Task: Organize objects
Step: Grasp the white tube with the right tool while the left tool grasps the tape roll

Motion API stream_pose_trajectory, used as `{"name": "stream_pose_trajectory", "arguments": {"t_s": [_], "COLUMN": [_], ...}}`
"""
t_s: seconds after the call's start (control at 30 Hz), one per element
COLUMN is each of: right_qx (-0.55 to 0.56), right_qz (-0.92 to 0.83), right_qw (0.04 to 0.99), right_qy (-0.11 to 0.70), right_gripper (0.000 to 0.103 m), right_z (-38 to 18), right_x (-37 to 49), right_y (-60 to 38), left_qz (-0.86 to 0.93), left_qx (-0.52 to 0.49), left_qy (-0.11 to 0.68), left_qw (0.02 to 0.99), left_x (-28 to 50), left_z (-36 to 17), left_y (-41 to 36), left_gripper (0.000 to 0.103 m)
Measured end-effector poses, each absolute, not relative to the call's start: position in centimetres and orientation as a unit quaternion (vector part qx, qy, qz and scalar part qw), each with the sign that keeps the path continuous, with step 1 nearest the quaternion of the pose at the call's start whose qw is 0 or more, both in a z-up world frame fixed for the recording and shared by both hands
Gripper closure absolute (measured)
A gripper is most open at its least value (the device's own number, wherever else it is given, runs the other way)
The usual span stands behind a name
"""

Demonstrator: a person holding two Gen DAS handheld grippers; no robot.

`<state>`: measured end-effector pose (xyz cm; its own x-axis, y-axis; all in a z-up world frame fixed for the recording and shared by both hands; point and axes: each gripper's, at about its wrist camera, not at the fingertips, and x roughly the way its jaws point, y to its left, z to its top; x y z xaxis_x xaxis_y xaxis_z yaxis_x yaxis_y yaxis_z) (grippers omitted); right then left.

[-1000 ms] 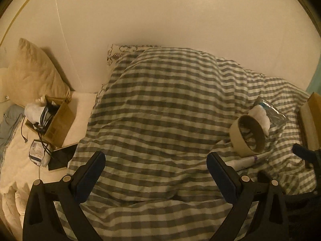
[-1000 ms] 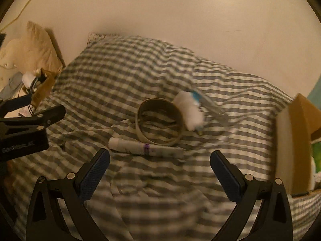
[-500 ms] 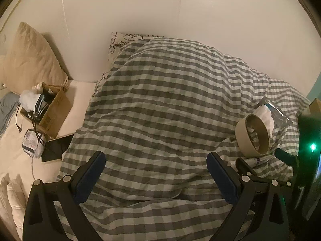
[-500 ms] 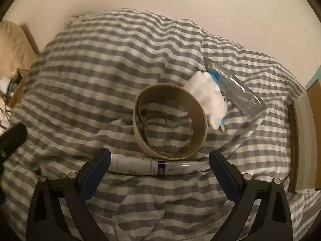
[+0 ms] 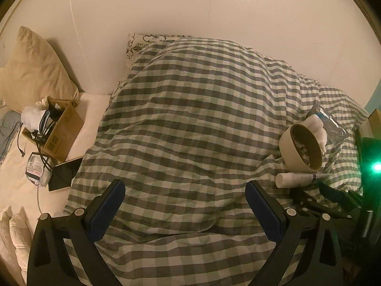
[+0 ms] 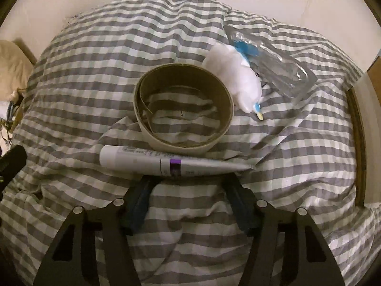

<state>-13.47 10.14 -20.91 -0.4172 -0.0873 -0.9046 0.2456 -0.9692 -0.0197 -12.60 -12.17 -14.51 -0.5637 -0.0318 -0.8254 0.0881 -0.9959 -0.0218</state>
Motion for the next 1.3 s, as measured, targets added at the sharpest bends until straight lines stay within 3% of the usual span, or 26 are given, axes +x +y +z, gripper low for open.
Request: {"name": "stream_pose_trajectory", "arguments": {"t_s": [0.2, 0.3, 0.33, 0.6, 0.7, 0.77, 0.8, 0.93, 1.17, 1.3], "right_qx": [0.511, 0.515, 0.518, 0.561, 0.562, 0.56, 0.557, 0.545, 0.508, 0.467], "right_qz": [-0.847, -0.843, -0.842, -0.818, -0.821, -0.825, -0.827, -0.833, -0.855, -0.879], "right_qw": [0.138, 0.147, 0.146, 0.09, 0.077, 0.065, 0.069, 0.097, 0.1, 0.087], "right_qy": [0.053, 0.047, 0.04, -0.091, -0.066, -0.039, -0.032, -0.014, -0.027, 0.036], "right_gripper": [0.044, 0.034, 0.03, 0.024, 0.025, 0.043, 0.046, 0.074, 0.082, 0.082], "right_z": [-18.6, -17.9, -18.0, -20.3, -21.1, -21.6, -21.4, -20.0, -15.5, -13.6], "right_x": [-12.2, -12.1, -12.3, -15.5, -16.3, -16.4, -16.2, -14.3, -11.0, -11.0], "right_y": [9.4, 8.7, 8.4, 9.5, 8.7, 8.5, 8.5, 9.4, 14.1, 16.0], "left_qz": [-0.884, -0.886, -0.887, -0.887, -0.887, -0.887, -0.887, -0.89, -0.895, -0.897], "left_qx": [0.466, 0.459, 0.456, 0.45, 0.452, 0.452, 0.453, 0.451, 0.444, 0.441], "left_qy": [0.022, 0.028, 0.033, 0.07, 0.062, 0.056, 0.053, 0.032, -0.008, -0.022], "left_qw": [0.043, 0.061, 0.068, 0.082, 0.079, 0.075, 0.074, 0.065, 0.024, -0.019], "left_x": [-12.7, -12.5, -12.5, -12.3, -12.3, -12.4, -12.4, -12.3, -12.2, -12.4], "left_z": [-14.4, -14.0, -13.9, -13.9, -14.0, -14.0, -14.0, -13.9, -13.2, -13.1], "left_y": [-12.0, -12.5, -12.9, -14.8, -14.4, -14.1, -14.0, -12.9, -9.0, -5.0], "left_gripper": [0.0, 0.0, 0.0, 0.0, 0.0, 0.0, 0.0, 0.0, 0.0, 0.0]}}
